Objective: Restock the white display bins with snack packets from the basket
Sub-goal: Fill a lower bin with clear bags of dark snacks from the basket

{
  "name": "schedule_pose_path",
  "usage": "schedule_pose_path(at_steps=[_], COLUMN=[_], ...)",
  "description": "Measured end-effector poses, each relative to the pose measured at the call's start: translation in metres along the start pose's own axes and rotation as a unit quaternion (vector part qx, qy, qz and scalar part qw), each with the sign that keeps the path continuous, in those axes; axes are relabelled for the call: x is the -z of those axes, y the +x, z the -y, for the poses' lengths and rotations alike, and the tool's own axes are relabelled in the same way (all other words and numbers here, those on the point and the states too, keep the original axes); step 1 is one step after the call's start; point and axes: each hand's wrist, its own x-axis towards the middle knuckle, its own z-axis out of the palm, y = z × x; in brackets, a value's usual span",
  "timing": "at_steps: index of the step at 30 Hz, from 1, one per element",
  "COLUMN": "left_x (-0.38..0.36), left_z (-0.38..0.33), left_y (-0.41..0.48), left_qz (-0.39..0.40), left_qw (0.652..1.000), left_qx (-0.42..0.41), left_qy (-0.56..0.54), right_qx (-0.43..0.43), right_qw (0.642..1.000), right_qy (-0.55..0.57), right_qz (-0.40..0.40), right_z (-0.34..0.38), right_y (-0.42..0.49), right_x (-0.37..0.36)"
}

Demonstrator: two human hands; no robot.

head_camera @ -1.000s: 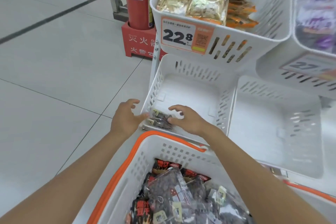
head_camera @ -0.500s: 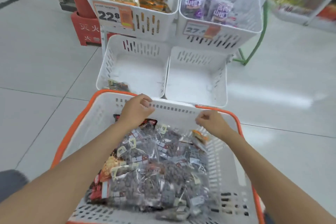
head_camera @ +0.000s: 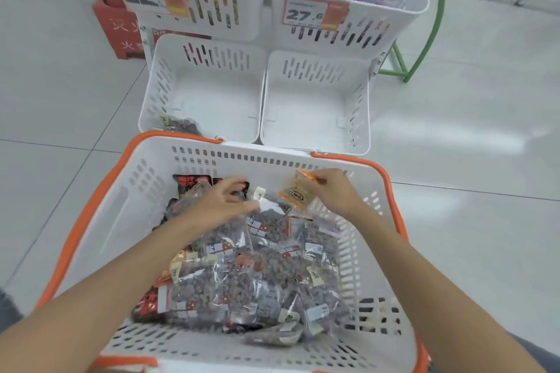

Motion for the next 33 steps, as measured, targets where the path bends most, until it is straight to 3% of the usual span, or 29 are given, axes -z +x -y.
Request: schedule_pose_path(at_steps=[2,4,7,10,12,14,16,18,20,24,29,33], left_x=[-0.015,-0.027,-0.024,-0.012,-0.006,-0.003,-0.002,-0.002,-0.004,-0.002,0.020,0.029], left_z=[-0.004,-0.002,0.006,0.022,0.031,0.031,0.024,0.015,0.001,-0.029,-0.054,-0.081], left_y=[0.000,0.004,0.007,0.008,0.008,0.005,0.002,-0.001,-0.003,-0.006,-0.012,-0.019], left_qz=[0.081,0.082,0.012,-0.016,-0.031,-0.047,-0.080,-0.092,-0.057,0.046,0.038,-0.038], left_qw=[0.992,0.977,0.974,0.971,0.966,0.963,0.960,0.957,0.954,0.917,0.906,0.933], left_qx=[0.031,0.056,0.067,0.090,0.111,0.116,0.117,0.120,0.112,0.068,0.024,-0.025], left_qy=[-0.096,-0.187,-0.215,-0.221,-0.231,-0.240,-0.242,-0.247,-0.271,-0.391,-0.422,-0.357], right_qx=[-0.004,-0.019,-0.086,-0.181,-0.190,-0.156,-0.128,-0.070,0.002,0.065,0.096,0.080], right_qw=[0.988,0.972,0.976,0.952,0.944,0.959,0.976,0.990,0.997,0.984,0.985,0.975], right_qy=[0.146,0.189,0.083,-0.184,-0.218,-0.224,-0.172,-0.088,-0.001,0.149,0.142,0.199], right_qz=[0.054,0.141,0.183,0.168,0.161,0.073,-0.030,-0.086,-0.074,0.067,-0.023,-0.058], right_z=[0.022,0.029,0.007,-0.050,-0.079,-0.078,-0.053,-0.008,0.039,0.092,0.105,0.126], right_y=[-0.009,-0.016,-0.013,-0.012,-0.019,-0.019,-0.016,-0.017,-0.025,-0.045,-0.041,-0.036], right_x=[0.004,0.008,0.008,-0.021,-0.044,-0.046,-0.033,-0.023,-0.026,-0.049,-0.045,-0.031])
